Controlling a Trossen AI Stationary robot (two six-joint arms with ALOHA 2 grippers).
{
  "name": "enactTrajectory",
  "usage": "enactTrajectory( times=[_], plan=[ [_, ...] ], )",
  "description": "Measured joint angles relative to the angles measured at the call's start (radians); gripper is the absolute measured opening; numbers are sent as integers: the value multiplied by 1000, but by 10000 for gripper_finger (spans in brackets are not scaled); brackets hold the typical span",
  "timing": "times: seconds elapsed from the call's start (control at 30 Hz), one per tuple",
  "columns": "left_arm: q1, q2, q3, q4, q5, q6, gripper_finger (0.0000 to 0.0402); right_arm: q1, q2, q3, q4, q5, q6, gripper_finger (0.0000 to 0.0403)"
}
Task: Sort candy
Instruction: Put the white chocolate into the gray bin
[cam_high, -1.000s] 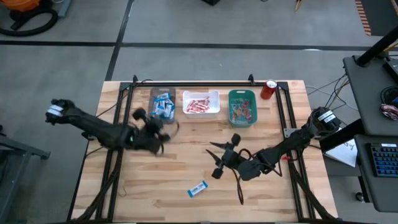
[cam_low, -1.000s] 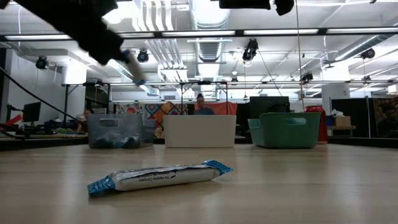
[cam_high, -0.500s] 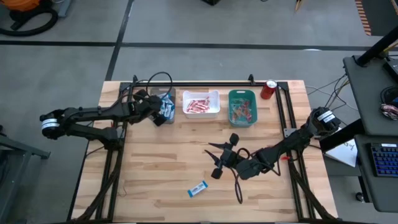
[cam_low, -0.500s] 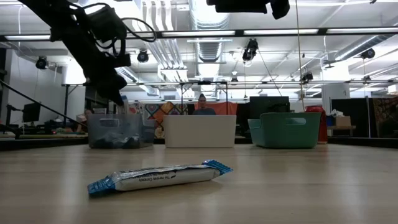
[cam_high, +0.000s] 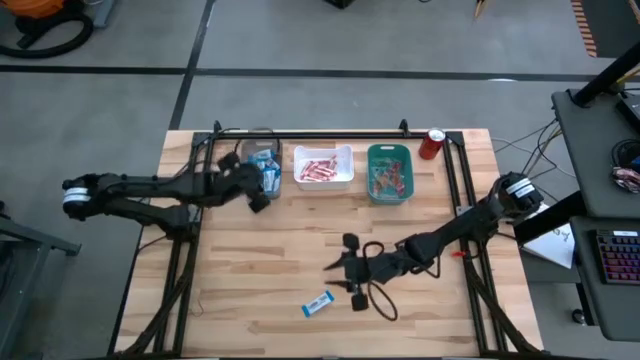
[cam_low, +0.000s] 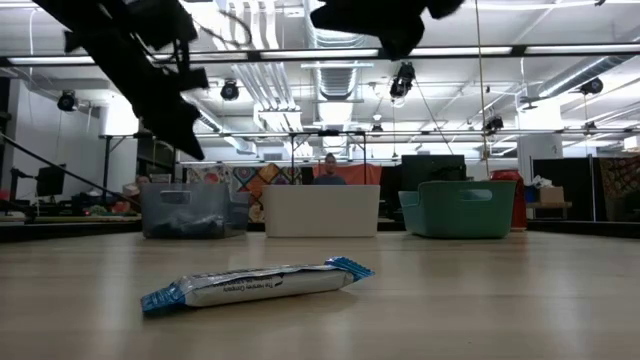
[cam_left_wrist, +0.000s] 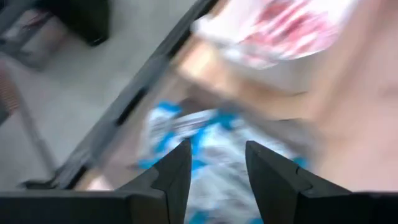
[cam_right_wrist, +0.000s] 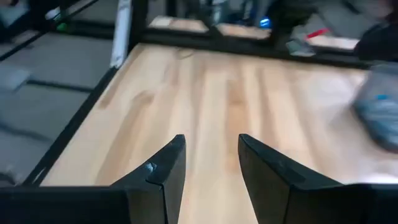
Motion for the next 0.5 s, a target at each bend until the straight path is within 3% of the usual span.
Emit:
enactTrajectory(
  times=[0.2,0.4,0.5],
  plan=[
    [-364,-21,0,52,-34,-190,129,32,92,5,6,-26,37,129],
    [-739,12,2,95,-277,-420,125,88,197,58,10,-5,63,125],
    [-872,32,12,98,-340,-497,125,97,252,105,7,10,56,136]
  ],
)
